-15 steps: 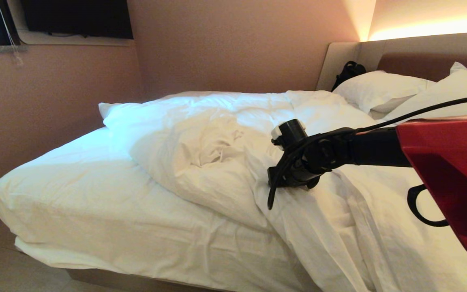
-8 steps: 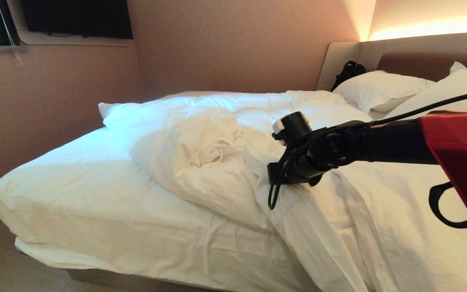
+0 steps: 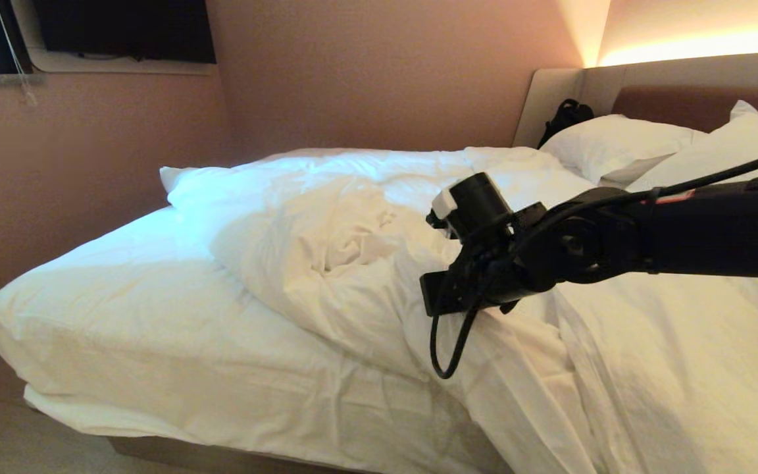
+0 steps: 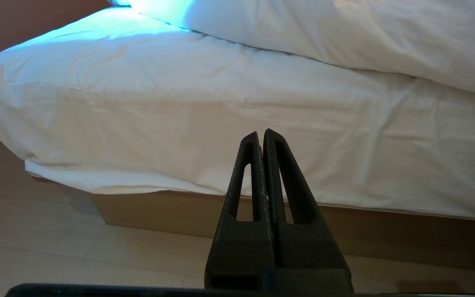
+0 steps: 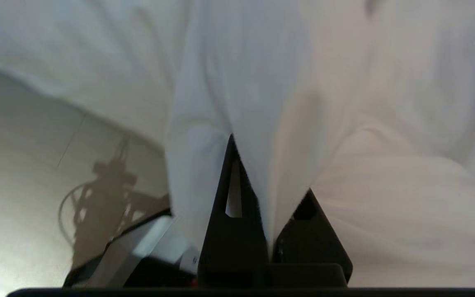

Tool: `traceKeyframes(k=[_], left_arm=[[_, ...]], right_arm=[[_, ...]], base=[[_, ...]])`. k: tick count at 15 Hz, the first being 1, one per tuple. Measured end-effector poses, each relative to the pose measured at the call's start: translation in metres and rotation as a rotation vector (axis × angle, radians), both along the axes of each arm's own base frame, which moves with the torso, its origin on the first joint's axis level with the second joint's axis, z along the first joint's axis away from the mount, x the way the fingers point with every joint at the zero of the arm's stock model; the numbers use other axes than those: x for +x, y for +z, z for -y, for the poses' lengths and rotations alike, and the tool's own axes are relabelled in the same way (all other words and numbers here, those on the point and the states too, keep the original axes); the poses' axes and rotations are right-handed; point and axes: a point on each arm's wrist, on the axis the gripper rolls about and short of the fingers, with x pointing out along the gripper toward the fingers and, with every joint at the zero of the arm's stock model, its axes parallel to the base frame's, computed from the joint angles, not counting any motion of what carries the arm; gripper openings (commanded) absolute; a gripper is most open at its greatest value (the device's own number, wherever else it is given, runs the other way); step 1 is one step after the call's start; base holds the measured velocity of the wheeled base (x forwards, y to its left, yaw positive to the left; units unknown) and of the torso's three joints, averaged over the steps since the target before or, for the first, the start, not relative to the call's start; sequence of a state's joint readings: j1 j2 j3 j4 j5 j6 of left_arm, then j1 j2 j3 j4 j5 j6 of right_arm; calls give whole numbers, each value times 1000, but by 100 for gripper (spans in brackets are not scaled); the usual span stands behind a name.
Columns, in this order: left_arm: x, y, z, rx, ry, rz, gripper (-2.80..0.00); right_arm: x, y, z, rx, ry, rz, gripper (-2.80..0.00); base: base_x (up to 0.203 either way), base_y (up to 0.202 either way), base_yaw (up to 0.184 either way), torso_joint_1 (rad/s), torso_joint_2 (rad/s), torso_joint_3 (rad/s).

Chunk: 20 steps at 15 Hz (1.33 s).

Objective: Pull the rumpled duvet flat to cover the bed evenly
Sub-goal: Flatten the corners of the folded blanket

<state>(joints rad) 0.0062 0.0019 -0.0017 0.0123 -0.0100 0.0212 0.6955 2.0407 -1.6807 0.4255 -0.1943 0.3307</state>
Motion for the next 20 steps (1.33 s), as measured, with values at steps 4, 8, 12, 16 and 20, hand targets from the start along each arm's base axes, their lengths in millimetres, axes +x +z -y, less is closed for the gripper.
traceKeyframes(k=[4, 8, 12, 16, 20], left_arm=[[0, 0, 0, 0, 0, 0, -280], [0, 0, 0, 0, -1, 0, -280], [0, 0, 0, 0, 0, 0, -280], [0, 0, 0, 1, 0, 0, -280], [0, 0, 0, 0, 0, 0, -280]], right_arm=[[-29, 13, -6, 55, 80, -25, -280], [-57, 18, -15, 84, 181, -58, -280], [-72, 15, -22, 99, 262, -102, -280], [-76, 11, -24, 145, 343, -169, -280], [-69, 8, -18, 221, 411, -251, -280]], base=[[0, 0, 0, 0, 0, 0], [0, 0, 0, 0, 0, 0], [0, 0, 0, 0, 0, 0], [0, 0, 0, 0, 0, 0], [0, 0, 0, 0, 0, 0]])
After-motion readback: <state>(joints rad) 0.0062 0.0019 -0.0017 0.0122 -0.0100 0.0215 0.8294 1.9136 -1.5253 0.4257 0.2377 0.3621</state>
